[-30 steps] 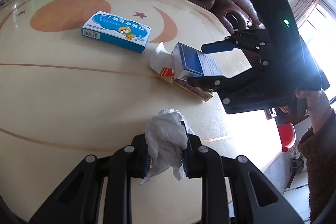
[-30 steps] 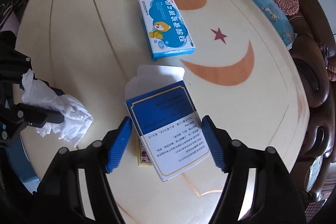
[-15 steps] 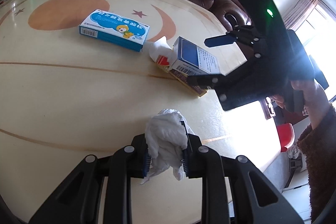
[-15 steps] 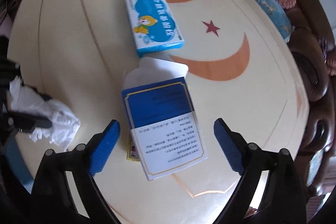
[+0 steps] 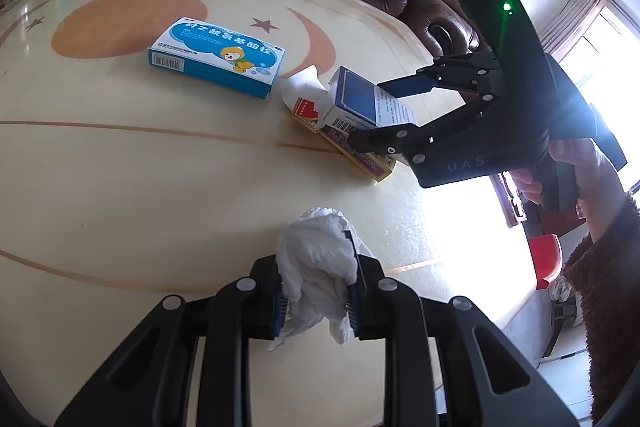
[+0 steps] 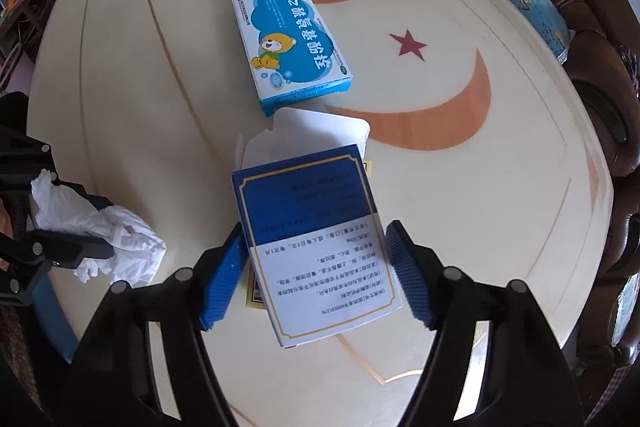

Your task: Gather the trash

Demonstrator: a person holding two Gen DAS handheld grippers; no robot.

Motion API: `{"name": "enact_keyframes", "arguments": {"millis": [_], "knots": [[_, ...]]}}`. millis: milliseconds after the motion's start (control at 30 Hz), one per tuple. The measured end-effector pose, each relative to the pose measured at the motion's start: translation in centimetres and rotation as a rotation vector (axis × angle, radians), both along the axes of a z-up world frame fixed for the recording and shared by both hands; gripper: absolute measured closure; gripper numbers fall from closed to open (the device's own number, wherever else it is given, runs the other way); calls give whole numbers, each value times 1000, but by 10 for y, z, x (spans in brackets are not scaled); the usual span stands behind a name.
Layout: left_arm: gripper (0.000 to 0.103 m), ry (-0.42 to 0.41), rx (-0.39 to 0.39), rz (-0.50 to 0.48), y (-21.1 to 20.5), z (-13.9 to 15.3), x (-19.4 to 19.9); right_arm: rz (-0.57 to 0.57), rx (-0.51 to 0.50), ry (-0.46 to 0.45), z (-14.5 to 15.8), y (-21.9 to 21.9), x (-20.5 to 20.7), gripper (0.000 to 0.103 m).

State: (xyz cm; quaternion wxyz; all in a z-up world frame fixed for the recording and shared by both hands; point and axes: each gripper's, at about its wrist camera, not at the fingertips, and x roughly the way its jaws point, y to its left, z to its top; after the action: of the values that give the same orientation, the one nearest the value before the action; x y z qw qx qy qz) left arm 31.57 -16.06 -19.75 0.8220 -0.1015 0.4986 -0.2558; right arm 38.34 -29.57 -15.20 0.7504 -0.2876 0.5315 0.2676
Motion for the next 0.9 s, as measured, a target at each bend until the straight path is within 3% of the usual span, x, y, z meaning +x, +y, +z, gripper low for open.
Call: {"name": "enact_keyframes", "arguments": {"millis": [133,300,400,467,567,667,733,900], "knots": [[80,0,-2,1,-1,1,0,-15,7,-42,9,-2,-6,35],[80,-3,-10,4,1,3,0,-37,85,-120,40,-4,-19,35],[80,-1,-16,10,5,4,-1,-35,70,-123,37,-1,-26,35],[80,-1,-25,11,8,5,-2,-66,156,-123,45,-7,-29,35],[80,-7,-20,19,14,8,-4,-60,49,-159,30,0,-37,35],[80,-16,-15,29,20,11,-5,-93,200,-116,36,-6,-40,35],[80,-18,-19,38,23,13,-5,-107,128,-142,28,-4,-40,35],[80,-39,-7,42,32,21,-8,-77,153,-185,38,5,-61,35]]}}
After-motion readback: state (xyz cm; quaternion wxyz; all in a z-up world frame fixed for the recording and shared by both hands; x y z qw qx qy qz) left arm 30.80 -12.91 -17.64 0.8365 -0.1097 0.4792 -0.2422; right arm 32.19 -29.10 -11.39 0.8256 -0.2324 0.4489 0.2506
